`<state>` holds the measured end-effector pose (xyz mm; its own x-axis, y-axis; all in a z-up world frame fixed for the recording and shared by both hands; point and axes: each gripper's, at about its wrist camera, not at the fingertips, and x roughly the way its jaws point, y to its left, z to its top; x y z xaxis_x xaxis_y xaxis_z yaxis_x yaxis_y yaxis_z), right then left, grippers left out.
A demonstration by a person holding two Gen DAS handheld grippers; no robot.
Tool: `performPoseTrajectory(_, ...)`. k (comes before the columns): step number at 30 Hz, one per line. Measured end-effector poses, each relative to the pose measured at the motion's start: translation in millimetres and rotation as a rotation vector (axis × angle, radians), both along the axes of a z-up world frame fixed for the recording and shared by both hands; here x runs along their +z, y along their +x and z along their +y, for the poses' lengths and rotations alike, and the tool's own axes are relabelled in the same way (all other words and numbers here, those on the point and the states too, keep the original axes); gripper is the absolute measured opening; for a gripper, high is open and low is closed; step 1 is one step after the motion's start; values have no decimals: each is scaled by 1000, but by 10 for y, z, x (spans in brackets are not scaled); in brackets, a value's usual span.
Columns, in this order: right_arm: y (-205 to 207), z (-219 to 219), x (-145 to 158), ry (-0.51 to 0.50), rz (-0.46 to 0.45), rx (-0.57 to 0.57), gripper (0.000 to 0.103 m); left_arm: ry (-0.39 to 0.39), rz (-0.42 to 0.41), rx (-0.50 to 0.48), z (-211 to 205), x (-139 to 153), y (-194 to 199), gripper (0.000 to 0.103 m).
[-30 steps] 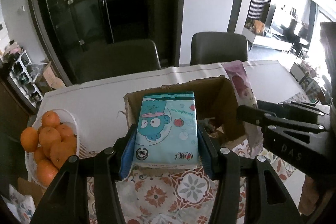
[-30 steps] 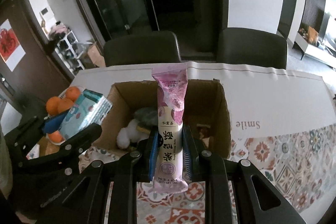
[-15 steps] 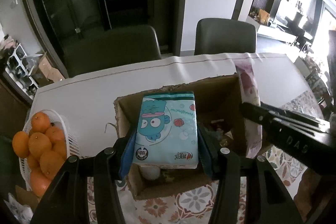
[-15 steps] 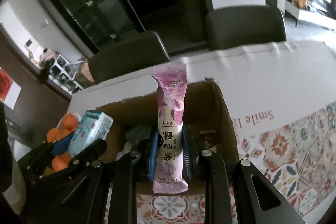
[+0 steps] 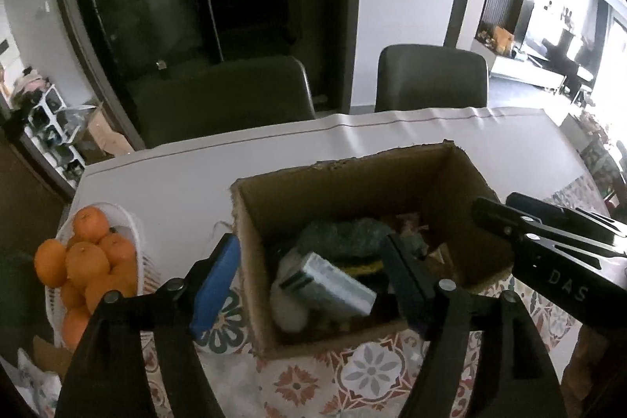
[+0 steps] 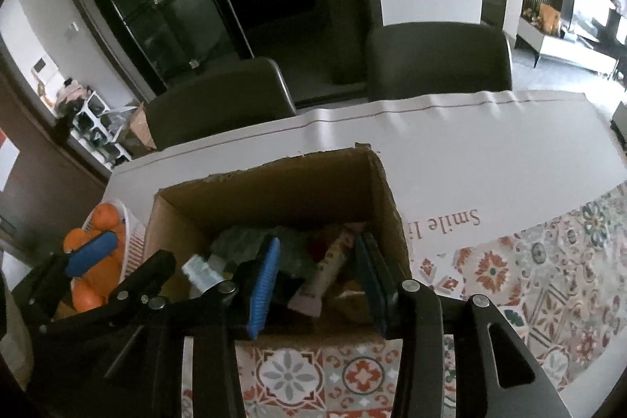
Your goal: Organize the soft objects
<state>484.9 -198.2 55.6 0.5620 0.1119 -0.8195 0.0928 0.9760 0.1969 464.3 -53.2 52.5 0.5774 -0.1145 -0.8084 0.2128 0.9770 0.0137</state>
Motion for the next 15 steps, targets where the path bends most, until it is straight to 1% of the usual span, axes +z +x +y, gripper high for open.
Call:
performPoseTrajectory(4,-181,44,91,-64,-21,-9,43,15,-40,31,77,84,-192,75)
performPoseTrajectory(6,-297,70,124,-87,-30,-11,47,23,-56,37,114,124,-312,75)
performPoseTrajectory(7,-345,76,138,-93,-33,-14,47,24,-63,43,134,135,-363,75)
performPoseTrajectory(10,-571,137,186,-119,-51,-10,47,6,-85,63,215,196,-564,78)
performPoseTrajectory(12,-714,170,213,-124,-61,-5,47,0,-104,78,266,232,-710,83)
performPoseTrajectory(15,-955,216,266,-131,-84,-4,47,-24,-136,95,348,283,-970,85)
